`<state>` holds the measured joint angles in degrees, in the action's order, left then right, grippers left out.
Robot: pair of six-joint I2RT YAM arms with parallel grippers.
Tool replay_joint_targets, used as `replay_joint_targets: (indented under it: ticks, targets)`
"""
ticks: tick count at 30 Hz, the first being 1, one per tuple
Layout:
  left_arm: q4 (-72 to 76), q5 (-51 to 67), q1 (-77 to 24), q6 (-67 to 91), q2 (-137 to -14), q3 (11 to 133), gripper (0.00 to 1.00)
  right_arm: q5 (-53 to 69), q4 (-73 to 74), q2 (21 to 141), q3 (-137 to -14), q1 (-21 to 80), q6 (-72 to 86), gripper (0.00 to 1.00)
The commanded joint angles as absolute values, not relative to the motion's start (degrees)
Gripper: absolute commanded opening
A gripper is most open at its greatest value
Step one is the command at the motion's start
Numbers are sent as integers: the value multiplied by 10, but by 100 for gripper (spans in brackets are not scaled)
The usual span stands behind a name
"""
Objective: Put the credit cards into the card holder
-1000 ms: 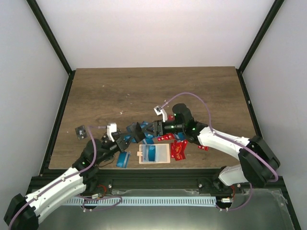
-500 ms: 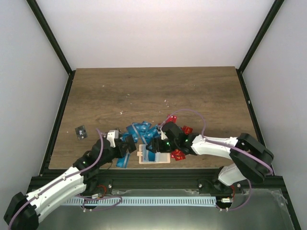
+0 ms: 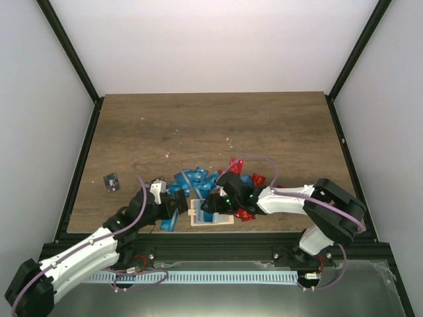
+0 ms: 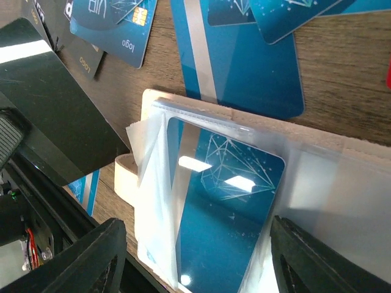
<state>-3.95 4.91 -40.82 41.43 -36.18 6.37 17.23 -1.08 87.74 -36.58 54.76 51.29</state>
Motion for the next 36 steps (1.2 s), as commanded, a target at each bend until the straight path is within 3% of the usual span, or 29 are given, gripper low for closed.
replay_joint_targets:
  ticks: [1,15,36]
  targets:
    - [-13,65,-409,405,-371,73,4,174,-34,891,-367,554,514,66]
    - [11,72,-410,407,-388,60,4,210,-67,923,-396,570,494,63]
    - [11,72,-411,409,-378,54,4,168,-15,961,-485,622,432,63]
